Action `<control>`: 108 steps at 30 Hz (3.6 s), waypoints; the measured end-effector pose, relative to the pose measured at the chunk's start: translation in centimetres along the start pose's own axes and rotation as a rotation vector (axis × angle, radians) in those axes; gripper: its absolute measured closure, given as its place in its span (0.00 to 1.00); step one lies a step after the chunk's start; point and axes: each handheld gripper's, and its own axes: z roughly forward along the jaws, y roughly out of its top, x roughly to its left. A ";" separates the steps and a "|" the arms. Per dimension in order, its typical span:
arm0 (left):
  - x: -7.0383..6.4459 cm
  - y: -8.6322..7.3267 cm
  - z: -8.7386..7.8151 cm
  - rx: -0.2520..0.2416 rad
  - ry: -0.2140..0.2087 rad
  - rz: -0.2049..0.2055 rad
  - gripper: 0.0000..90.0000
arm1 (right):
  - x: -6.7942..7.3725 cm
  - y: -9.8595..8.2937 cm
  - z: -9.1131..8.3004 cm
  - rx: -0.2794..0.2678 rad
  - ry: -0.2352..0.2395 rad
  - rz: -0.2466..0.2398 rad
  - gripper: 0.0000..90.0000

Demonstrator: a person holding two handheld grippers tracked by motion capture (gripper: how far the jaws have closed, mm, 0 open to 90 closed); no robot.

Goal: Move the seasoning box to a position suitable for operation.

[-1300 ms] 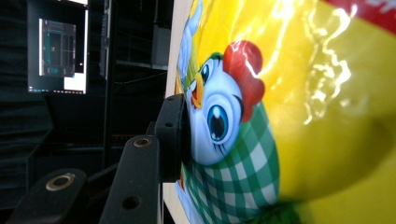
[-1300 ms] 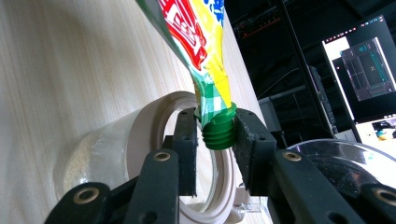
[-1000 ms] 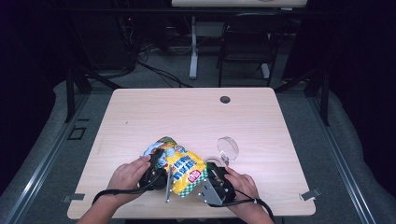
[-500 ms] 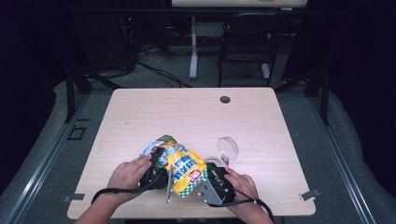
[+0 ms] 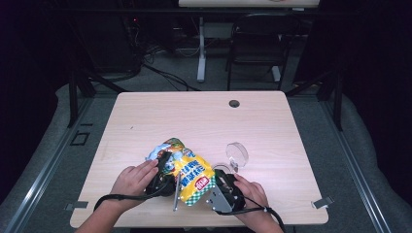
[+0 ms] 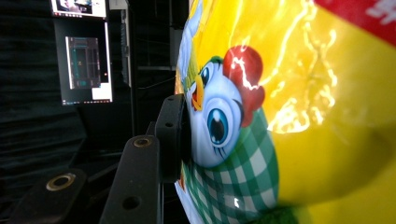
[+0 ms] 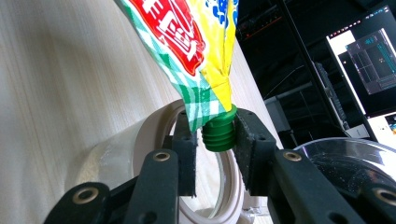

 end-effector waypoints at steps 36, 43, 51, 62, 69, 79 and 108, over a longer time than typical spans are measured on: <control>0.7 0.8 -0.1 0.026 0.027 0.073 0.70 | -0.2 -0.3 -0.1 -0.015 0.014 0.045 0.79; 1.0 0.8 -0.3 0.028 0.025 0.082 0.70 | -0.3 -0.2 -0.2 -0.016 0.012 0.048 0.79; 1.2 0.9 -0.3 0.025 0.033 0.089 0.70 | -0.3 -0.2 -0.3 -0.019 0.008 0.055 0.79; 1.4 1.0 -0.3 0.030 0.029 0.103 0.70 | -0.3 -0.3 -0.3 -0.025 0.005 0.057 0.79; 1.5 1.1 -0.4 0.030 0.038 0.112 0.70 | -0.3 -0.3 -0.3 -0.023 0.004 0.063 0.79; 1.6 1.1 -0.3 0.019 0.034 0.112 0.72 | -0.2 -0.4 -0.3 -0.030 -0.007 0.062 0.78; 2.1 1.5 -0.6 0.045 0.050 0.170 0.72 | 0.0 -0.2 -0.3 -0.027 -0.011 0.047 0.80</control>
